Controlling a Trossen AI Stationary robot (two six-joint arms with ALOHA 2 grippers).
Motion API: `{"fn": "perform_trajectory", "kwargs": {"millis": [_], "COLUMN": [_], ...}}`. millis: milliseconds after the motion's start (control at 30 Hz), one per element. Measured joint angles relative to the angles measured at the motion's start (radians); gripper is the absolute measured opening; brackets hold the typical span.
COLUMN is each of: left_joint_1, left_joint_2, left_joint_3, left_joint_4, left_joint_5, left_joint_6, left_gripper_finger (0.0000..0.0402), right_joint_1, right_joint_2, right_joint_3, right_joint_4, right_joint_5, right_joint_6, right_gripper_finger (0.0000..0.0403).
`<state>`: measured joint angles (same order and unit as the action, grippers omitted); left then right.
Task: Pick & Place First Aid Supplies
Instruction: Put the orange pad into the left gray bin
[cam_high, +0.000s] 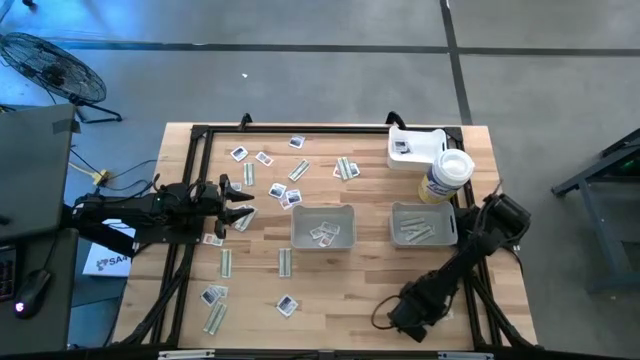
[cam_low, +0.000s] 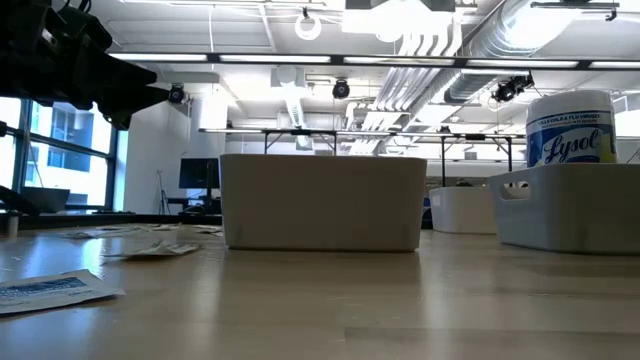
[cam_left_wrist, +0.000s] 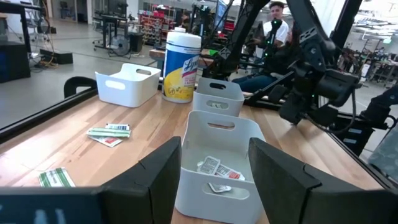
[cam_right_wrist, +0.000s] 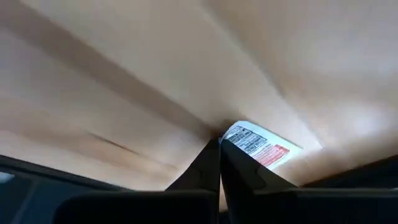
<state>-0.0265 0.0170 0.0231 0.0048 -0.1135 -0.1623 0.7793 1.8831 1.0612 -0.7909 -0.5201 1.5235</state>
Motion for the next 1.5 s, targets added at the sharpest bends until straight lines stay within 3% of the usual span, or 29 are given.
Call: {"fn": "perform_trajectory", "kwargs": {"millis": [233,500,600,700,933,1267,1500], "left_joint_1": [0.0,0.0,0.0,0.0,0.0,0.0,0.0], "left_joint_2": [0.0,0.0,0.0,0.0,0.0,0.0,0.0], "left_joint_3": [0.0,0.0,0.0,0.0,0.0,0.0,0.0], "left_joint_4": [0.0,0.0,0.0,0.0,0.0,0.0,0.0], "left_joint_5": [0.0,0.0,0.0,0.0,0.0,0.0,0.0], "left_joint_6": [0.0,0.0,0.0,0.0,0.0,0.0,0.0], "left_gripper_finger": [0.0186,0.0186,0.0186,0.0186,0.0186,0.0186,0.0186], "right_joint_1": [-0.083,-0.254,-0.326,-0.404,-0.556,-0.64,-0.657], "right_joint_2": [0.0,-0.003,-0.004,-0.005,0.019,0.107,0.108], "right_joint_3": [0.166,0.445,0.539,0.6,0.589,0.484,0.414], "right_joint_4": [-0.075,-0.131,-0.095,-0.018,0.179,0.158,0.161], "right_joint_5": [0.116,0.532,0.723,0.821,0.758,0.709,0.689], "right_joint_6": [-0.091,-0.457,-0.627,-0.746,-0.952,-0.966,-0.945], "right_gripper_finger": [0.0001,0.0001,0.0001,0.0001,0.0001,0.0005,0.0043]}}
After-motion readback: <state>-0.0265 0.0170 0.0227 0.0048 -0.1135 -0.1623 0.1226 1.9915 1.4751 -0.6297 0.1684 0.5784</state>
